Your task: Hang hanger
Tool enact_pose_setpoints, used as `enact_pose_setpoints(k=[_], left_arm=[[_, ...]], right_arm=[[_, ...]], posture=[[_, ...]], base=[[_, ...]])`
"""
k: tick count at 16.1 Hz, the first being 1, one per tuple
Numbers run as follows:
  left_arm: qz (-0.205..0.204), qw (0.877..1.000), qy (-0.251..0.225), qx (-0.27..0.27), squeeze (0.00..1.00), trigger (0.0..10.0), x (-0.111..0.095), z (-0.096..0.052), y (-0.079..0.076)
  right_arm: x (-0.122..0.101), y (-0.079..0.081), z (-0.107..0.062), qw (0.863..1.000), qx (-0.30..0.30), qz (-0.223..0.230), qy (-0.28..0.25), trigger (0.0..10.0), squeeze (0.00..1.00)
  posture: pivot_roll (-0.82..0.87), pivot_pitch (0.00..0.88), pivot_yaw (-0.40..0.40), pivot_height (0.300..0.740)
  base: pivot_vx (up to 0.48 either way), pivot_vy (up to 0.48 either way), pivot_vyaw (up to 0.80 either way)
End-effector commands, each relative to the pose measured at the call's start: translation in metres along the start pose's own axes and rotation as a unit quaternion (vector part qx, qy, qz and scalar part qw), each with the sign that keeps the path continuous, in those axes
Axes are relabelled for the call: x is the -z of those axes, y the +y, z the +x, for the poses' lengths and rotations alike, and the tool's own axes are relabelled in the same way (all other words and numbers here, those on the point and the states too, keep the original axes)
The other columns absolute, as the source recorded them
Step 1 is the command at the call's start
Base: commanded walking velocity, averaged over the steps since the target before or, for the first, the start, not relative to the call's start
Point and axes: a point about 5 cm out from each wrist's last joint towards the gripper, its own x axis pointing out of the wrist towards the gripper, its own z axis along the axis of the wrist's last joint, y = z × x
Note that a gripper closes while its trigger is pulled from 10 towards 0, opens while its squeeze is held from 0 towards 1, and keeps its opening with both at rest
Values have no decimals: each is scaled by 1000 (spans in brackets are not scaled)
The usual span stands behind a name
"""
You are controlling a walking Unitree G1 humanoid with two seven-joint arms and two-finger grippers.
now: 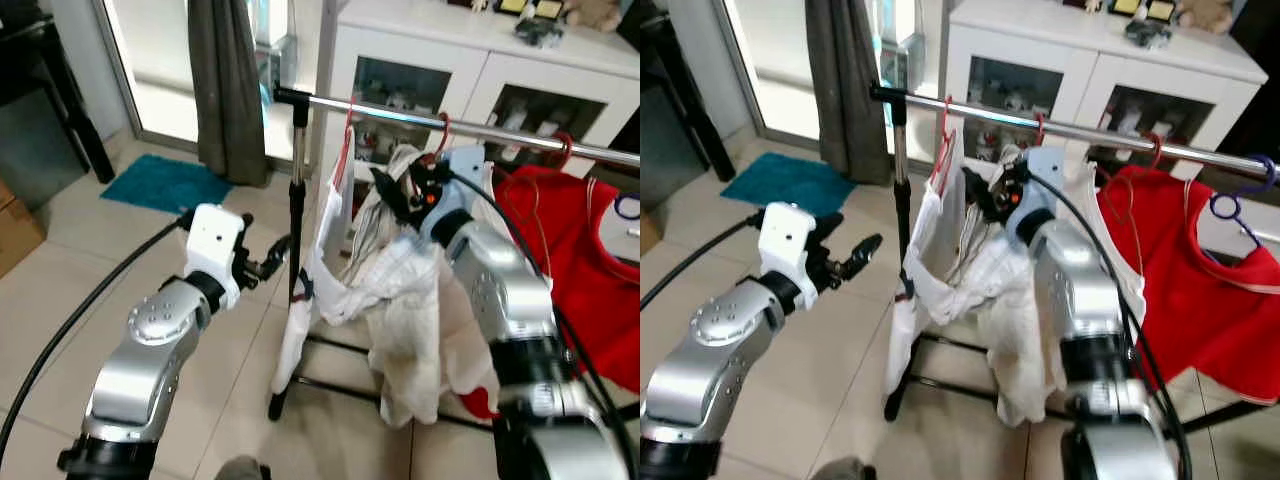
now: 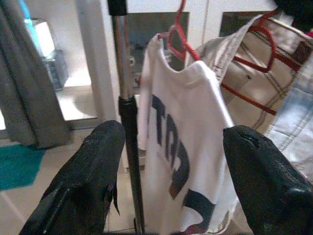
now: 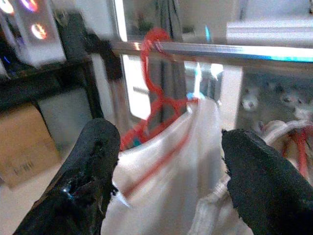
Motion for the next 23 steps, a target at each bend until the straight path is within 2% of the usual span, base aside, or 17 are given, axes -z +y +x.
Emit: enact_pose_setpoints(k=[1, 2, 5, 7, 8, 9, 10, 11, 18, 19, 23], left_arm=[[-1, 1000, 1, -17, 0, 10000, 2, -3, 0], [-3, 1000, 2, -26, 0, 10000, 3, -4, -1], [-9, 999, 1, -37, 0, 10000, 5, -5, -5], [1, 999, 1, -35, 0, 10000, 5, -5, -7], [10, 999, 2, -33, 0, 10000, 5, -5, -8], [11, 999, 2, -32, 0, 10000, 5, -5, -8], [12, 999, 1, -31, 0, 10000, 5, -5, -8], [14, 999, 1, -31, 0, 10000, 4, -5, -8], [20, 999, 2, -32, 0, 10000, 4, -6, -7], [11, 999, -9, -30, 0, 10000, 2, -6, -9], [8, 999, -19, -41, 0, 10000, 0, -6, -9]], right_arm=[[-12, -1, -10, 999, 10, 12, -32, 10000, 1000], [-16, 4, -20, 999, 18, 15, -47, 10000, 1000], [-13, 19, -36, 996, 43, 25, -72, 10000, 1000], [-9, 24, -42, 994, 64, 53, -65, 10000, 1000], [-6, 24, -45, 994, 78, 51, -54, 10000, 1000], [-6, 23, -46, 994, 85, 40, -51, 10000, 698], [-6, 22, -47, 994, 91, 31, -49, 10000, 239], [-5, 20, -47, 994, 95, 23, -42, 10000, 0], [7, 24, -48, 995, 94, -15, -1, 10000, 0], [13, 27, -50, 995, 94, -21, 10, 10000, 0], [28, 29, -56, 994, 104, 7, 35, 10000, 0]], posture=[[89, 0, -49, 740], [83, 0, -51, 740], [72, 0, -55, 740], [72, 0, -55, 740], [71, 0, -55, 740], [72, 0, -56, 740], [73, 0, -57, 740], [76, 0, -59, 740], [83, 0, -67, 740], [84, 0, -69, 740], [83, 0, -72, 740]], base=[[0, 0, 0], [0, 0, 0], [0, -261, 0], [0, -424, 0], [0, -420, 0], [0, -424, 0], [0, -424, 0], [0, -428, 0], [0, -423, 0], [0, 0, 0], [0, 0, 0]])
